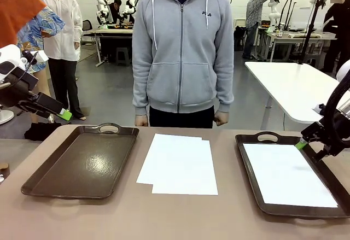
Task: Sort the A4 documents.
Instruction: Receive the A4 Paper.
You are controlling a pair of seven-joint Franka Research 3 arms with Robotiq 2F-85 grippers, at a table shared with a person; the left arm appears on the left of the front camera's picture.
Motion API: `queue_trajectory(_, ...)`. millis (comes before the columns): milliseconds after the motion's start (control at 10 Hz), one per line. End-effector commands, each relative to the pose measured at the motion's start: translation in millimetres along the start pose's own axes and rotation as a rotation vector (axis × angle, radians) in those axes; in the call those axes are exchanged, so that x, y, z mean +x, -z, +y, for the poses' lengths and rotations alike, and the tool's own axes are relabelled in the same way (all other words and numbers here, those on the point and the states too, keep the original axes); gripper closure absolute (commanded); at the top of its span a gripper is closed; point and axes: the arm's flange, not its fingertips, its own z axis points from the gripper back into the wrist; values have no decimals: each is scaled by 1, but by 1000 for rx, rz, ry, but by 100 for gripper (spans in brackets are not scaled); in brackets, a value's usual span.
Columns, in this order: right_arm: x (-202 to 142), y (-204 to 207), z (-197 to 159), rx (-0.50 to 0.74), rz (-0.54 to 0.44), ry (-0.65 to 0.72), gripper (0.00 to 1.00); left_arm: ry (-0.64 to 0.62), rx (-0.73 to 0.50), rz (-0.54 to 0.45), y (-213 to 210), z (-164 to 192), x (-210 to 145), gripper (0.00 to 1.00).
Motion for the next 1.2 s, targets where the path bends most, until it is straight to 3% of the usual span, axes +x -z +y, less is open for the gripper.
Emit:
queue_trajectory(0,-1,1,-1,14,0,-11,0,-4,-9,-1,1,1,-1,0)
queue_trajectory(800,0,0,0,1,1,0,0,-4,-9,-1,1,1,-1,0)
queue_trajectory(900,-13,-24,23,-115,-99,-101,0,-4,-9,-1,1,1,-1,0)
queue_trajectory(1100,-31,-59,70,-216,-264,-268,0,-4,-9,-1,1,1,-1,0)
